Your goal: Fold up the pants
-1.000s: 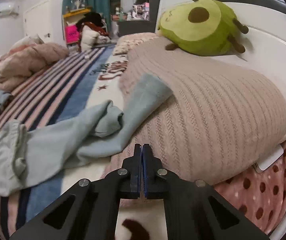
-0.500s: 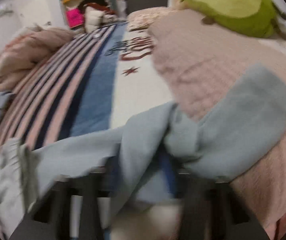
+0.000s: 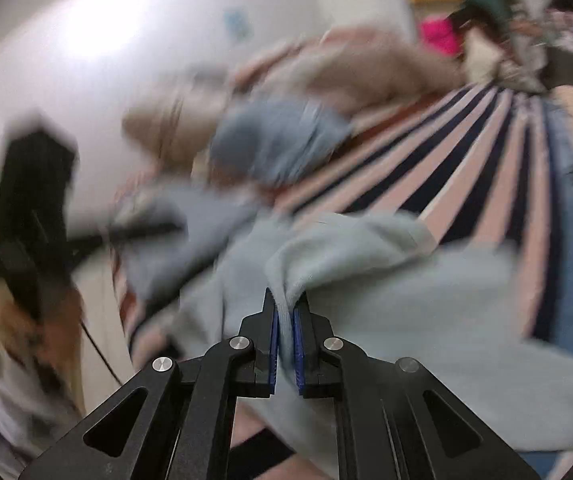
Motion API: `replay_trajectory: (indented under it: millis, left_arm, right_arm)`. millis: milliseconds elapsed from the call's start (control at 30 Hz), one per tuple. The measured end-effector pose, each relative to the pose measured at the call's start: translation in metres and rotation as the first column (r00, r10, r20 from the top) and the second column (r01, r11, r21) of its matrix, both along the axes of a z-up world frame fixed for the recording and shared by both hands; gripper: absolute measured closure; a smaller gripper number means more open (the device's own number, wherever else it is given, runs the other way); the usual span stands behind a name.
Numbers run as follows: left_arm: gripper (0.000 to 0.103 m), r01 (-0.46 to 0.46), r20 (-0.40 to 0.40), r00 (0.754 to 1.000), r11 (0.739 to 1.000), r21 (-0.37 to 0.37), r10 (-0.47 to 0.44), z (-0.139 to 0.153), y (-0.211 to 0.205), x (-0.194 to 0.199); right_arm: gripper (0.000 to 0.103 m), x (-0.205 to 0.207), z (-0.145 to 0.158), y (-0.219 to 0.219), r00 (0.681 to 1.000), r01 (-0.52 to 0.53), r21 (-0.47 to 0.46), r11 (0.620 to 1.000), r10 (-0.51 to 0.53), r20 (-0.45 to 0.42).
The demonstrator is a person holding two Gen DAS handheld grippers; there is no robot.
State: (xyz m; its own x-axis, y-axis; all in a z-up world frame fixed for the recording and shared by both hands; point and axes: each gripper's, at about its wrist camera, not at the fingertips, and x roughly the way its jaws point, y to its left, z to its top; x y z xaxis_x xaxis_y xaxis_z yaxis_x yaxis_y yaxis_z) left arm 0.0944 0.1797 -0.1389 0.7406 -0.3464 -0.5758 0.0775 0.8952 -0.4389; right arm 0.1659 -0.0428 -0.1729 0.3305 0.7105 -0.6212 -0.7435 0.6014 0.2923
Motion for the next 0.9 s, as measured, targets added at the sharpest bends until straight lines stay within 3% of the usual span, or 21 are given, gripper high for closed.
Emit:
replay_trajectory:
  millis: [100,167,200,233,300,400,467,533,600,667,700,767,800,900]
  left_arm:
    - [0.028,0.007,-0.023,1.0,1.0,-0.021,-0.008,-0.009,0.006,-0.004]
    - [0.028,0.028,-0.035,0.999,0.999,-0.035,-0.03,-0.013,0.003,-0.003]
    - [0.028,0.043,-0.041,0.998,0.998,-0.036,-0.044,-0.015,0.0,-0.001]
    - [0.027,0.055,-0.048,0.997,0.998,-0.035,-0.056,-0.017,-0.004,0.0]
    - [0.027,0.081,-0.066,0.994,0.996,-0.035,-0.083,-0.022,-0.016,0.009]
    - [0.027,0.128,-0.08,0.989,0.991,0.034,-0.125,-0.026,-0.039,0.029]
    - [0.027,0.136,-0.133,0.983,0.986,0.094,-0.123,-0.033,-0.052,0.051]
    - [0.027,0.156,-0.188,0.972,0.985,0.076,-0.139,-0.042,-0.06,0.07]
    - [0.027,0.191,-0.196,0.964,0.981,0.044,-0.179,-0.045,-0.068,0.075]
    - [0.027,0.206,-0.207,0.96,0.975,0.083,-0.186,-0.048,-0.079,0.075]
    - [0.031,0.205,-0.215,0.96,0.972,0.115,-0.177,-0.05,-0.084,0.073]
    - [0.057,0.201,-0.237,0.958,0.968,0.15,-0.162,-0.054,-0.091,0.071]
    - [0.077,0.2,-0.248,0.955,0.969,0.145,-0.16,-0.055,-0.091,0.069]
    - [0.088,0.18,-0.216,0.966,0.971,0.156,-0.145,-0.048,-0.091,0.056]
  right_arm:
    - [0.098,-0.001,-0.039,0.02,0.995,-0.076,-0.078,0.994,0.071,-0.075]
    - [0.098,-0.006,-0.044,0.024,0.996,-0.073,-0.096,0.993,0.067,-0.064]
    - [0.094,-0.004,-0.042,0.023,0.996,-0.063,-0.091,0.994,0.057,-0.069]
    - [0.081,-0.003,-0.037,0.021,0.995,-0.057,-0.079,0.995,0.05,-0.084]
    - [0.071,-0.001,-0.02,0.014,0.996,-0.05,-0.045,0.998,0.047,-0.071]
    - [0.071,-0.018,0.005,-0.006,1.0,-0.028,-0.03,0.999,0.028,0.001]
    - [0.071,-0.023,0.018,-0.028,1.0,0.011,-0.01,1.0,-0.01,0.017]
    - [0.071,-0.027,0.026,-0.051,0.999,0.05,0.012,0.999,-0.05,0.022]
    - [0.071,-0.031,0.028,-0.068,0.997,0.076,0.009,0.997,-0.076,0.033]
    - [0.071,-0.036,0.026,-0.087,0.992,0.111,-0.007,0.994,-0.111,0.052]
    - [0.071,-0.035,0.024,-0.095,0.991,0.124,0.004,0.992,-0.124,0.043]
    - [0.071,-0.036,0.022,-0.105,0.99,0.136,0.027,0.99,-0.137,0.023]
    - [0.071,-0.035,0.021,-0.109,0.99,0.142,0.036,0.989,-0.142,0.018]
    - [0.071,-0.035,0.019,-0.114,0.988,0.15,0.044,0.988,-0.151,0.024]
